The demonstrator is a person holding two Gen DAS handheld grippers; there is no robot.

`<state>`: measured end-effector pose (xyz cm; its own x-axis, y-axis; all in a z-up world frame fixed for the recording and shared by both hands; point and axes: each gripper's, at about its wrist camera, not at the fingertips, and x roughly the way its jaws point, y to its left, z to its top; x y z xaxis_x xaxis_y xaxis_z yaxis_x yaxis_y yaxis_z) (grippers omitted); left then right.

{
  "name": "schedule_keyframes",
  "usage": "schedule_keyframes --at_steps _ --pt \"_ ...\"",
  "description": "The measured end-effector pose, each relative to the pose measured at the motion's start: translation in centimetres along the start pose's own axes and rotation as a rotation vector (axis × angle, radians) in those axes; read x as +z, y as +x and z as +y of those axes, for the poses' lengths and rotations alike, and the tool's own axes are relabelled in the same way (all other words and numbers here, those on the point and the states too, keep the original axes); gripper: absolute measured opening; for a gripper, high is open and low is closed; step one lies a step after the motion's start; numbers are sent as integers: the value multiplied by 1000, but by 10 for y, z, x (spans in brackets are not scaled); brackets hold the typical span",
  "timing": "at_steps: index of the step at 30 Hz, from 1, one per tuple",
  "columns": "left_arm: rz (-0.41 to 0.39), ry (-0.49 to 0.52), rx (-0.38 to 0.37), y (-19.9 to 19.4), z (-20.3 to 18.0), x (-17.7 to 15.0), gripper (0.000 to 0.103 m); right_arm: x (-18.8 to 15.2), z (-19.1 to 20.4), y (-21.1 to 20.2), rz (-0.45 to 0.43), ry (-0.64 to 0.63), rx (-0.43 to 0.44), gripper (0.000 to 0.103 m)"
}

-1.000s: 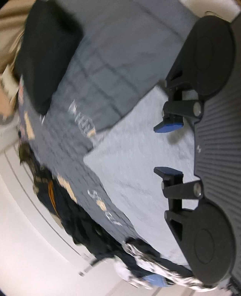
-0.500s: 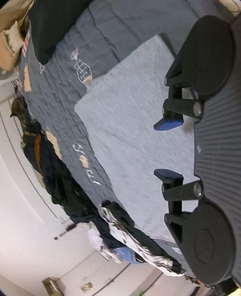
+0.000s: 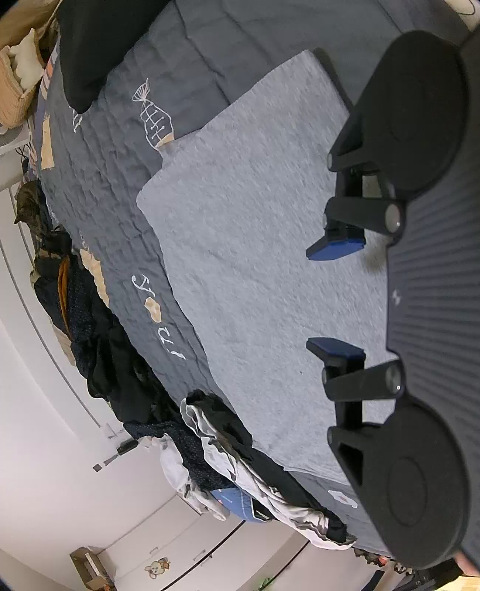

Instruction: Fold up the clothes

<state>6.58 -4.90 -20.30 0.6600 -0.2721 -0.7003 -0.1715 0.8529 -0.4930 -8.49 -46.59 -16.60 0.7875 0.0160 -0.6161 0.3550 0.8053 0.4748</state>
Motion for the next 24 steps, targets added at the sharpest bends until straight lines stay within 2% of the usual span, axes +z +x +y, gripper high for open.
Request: schedule_keyframes --at_steps 12,17,24 --pt "-14 -38 -42 -1 -2 2 47 -11 30 5 26 -62 91 48" --pt "-11 -43 -31 3 -3 2 47 -14 48 3 27 -89 143 52" --pt "5 -54 -23 11 -2 2 47 -21 63 10 70 -119 174 54"
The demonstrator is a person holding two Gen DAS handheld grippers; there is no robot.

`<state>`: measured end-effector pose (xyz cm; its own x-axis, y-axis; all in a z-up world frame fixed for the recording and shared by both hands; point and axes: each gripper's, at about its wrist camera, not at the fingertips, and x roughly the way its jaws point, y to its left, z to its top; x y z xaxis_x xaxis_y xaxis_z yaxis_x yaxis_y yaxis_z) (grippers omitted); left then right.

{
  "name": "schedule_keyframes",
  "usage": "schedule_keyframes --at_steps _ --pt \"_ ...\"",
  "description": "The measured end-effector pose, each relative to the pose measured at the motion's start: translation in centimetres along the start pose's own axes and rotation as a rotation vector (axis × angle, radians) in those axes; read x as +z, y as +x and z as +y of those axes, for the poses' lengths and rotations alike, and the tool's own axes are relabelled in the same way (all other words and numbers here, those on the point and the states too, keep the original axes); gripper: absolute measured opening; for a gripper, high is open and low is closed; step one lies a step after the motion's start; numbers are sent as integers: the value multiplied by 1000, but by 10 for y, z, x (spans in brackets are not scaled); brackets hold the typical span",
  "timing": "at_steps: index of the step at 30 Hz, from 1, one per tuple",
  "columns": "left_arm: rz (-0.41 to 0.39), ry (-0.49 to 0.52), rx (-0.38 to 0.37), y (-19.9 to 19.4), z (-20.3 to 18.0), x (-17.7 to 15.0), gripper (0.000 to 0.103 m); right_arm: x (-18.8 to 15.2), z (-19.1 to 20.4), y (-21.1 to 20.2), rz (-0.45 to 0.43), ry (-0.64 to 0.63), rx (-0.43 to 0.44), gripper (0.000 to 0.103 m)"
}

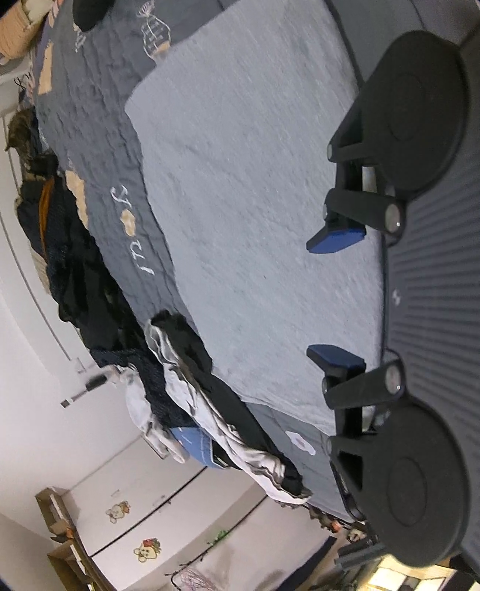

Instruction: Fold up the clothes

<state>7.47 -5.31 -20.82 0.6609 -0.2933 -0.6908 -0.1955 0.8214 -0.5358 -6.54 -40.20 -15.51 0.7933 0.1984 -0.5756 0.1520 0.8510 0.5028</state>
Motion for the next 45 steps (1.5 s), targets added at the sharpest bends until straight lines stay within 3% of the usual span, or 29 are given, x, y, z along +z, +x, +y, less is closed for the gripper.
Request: schedule_keyframes --at_steps 9,14,21,24,35,38,45 --pt "1 -14 4 5 0 -1 47 -4 4 11 73 -1 33 54" --pt "2 -13 4 5 -1 -1 47 -11 14 18 142 -66 24 54" --pt "3 -5 5 6 -1 0 47 -16 24 19 156 -133 22 54" --pt "0 -2 3 5 -2 0 45 -16 25 19 157 -142 20 54" --pt "-36 54 -19 2 -8 -1 6 -16 25 16 140 -144 32 54" --pt "-36 77 -18 3 -11 -2 6 -15 26 16 137 -142 31 54" --pt "9 30 1 10 -5 -2 9 -15 27 16 135 -140 32 54"
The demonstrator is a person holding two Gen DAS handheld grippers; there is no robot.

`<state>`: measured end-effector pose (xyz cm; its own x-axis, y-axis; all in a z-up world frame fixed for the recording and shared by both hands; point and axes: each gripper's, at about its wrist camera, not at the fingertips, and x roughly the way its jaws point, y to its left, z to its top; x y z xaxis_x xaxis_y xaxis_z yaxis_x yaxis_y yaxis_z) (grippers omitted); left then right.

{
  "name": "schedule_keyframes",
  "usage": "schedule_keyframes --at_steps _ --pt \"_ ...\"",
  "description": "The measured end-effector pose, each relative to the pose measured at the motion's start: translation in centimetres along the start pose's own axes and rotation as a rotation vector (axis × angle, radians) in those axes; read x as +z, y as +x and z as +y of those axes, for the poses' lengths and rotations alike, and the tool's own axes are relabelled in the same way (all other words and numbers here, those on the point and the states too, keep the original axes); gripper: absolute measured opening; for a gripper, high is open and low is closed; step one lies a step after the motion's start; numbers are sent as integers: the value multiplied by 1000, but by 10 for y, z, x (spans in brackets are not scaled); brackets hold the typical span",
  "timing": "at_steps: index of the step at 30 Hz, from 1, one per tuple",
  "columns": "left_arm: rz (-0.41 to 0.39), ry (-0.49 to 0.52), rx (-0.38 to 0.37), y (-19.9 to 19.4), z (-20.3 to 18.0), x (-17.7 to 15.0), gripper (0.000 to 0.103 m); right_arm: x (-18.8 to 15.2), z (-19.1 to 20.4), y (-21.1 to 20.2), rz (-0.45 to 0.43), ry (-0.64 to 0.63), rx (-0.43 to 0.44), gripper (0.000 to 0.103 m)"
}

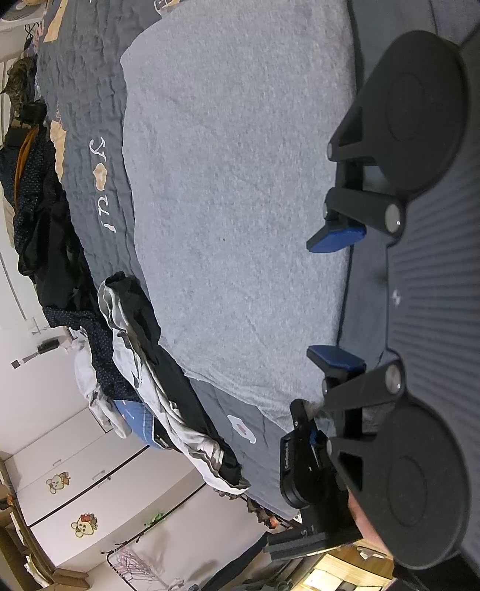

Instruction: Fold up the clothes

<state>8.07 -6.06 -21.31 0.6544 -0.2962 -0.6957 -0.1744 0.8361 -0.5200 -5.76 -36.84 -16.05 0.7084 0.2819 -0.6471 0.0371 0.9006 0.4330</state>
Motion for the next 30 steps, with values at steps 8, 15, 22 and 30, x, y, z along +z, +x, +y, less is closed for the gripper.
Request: schedule_keyframes --at_steps 8,15,22,30 --pt "-29 -60 -28 0 7 3 8 0 -2 -1 -5 8 -5 54" --pt "-98 7 -71 -10 -6 4 3 2 -11 -7 -24 40 -12 54" --pt "-126 163 -153 -17 -39 -7 3 5 -25 -19 -54 86 -14 54" --pt "-69 302 -284 -10 -86 -40 3 4 -50 -38 -82 152 -41 54"
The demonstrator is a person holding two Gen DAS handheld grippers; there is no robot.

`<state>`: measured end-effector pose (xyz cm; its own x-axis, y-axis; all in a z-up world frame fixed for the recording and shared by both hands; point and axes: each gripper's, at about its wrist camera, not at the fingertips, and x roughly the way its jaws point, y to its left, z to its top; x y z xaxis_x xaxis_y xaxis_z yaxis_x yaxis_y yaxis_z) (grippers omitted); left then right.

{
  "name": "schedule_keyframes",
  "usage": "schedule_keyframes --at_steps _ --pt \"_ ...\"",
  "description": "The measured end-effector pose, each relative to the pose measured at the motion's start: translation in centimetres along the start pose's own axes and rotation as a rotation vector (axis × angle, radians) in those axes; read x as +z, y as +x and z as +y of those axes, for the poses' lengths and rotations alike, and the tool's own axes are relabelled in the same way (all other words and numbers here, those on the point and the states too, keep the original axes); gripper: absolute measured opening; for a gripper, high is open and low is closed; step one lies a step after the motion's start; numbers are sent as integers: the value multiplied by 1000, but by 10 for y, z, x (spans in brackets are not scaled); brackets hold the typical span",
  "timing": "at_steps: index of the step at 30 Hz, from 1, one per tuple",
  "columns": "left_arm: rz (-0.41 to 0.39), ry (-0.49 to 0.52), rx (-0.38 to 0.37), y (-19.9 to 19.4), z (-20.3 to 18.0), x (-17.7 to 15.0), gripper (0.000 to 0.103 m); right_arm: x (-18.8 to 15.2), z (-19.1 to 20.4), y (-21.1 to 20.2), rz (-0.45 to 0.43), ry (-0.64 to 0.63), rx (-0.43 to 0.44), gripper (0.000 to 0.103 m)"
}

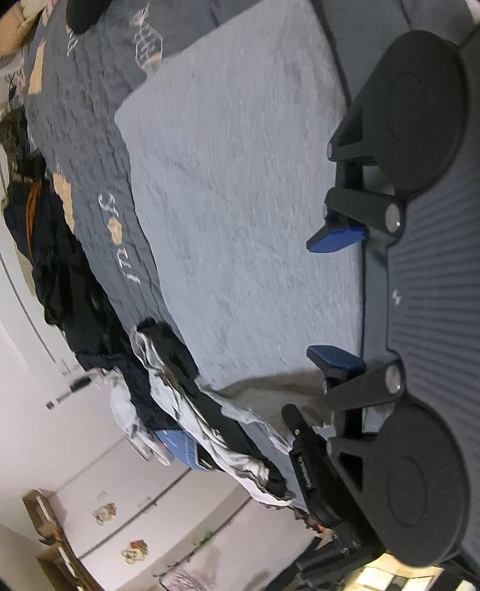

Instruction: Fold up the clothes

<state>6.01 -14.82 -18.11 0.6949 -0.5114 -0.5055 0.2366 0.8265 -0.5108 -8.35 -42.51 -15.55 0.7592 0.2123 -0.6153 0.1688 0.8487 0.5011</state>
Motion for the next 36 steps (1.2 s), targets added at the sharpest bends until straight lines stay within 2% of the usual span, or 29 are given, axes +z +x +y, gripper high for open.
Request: schedule_keyframes --at_steps 5,7,11,15,17,19,21,26,28,31,36 --pt "72 116 -107 17 -42 -20 2 4 -27 -17 -34 92 -16 54" --pt "119 203 -143 24 -62 -32 2 5 -38 -23 -48 129 -23 54" --pt "209 453 -131 39 -100 -68 2 6 -56 -32 -73 175 -50 54" --pt "260 581 -103 49 -113 -91 3 4 -65 -29 -61 191 -74 54" --pt "268 600 -98 49 -115 -93 5 4 -69 -27 -55 198 -85 54" --pt "282 609 -110 46 -115 -92 16 4 -71 -25 -46 184 -93 54" --pt "303 624 -130 41 -115 -90 22 4 -71 -21 -42 166 -107 54" --pt "341 706 -159 22 -116 -88 23 4 -65 -17 -46 110 -124 54" --pt "346 726 -154 15 -112 -84 30 4 -60 -13 -43 92 -125 54" --pt "334 744 -139 3 -106 -76 32 3 -52 -7 -40 63 -122 54" --pt "285 642 -96 -7 -83 -50 33 -1 -25 6 -35 -64 -90 54"
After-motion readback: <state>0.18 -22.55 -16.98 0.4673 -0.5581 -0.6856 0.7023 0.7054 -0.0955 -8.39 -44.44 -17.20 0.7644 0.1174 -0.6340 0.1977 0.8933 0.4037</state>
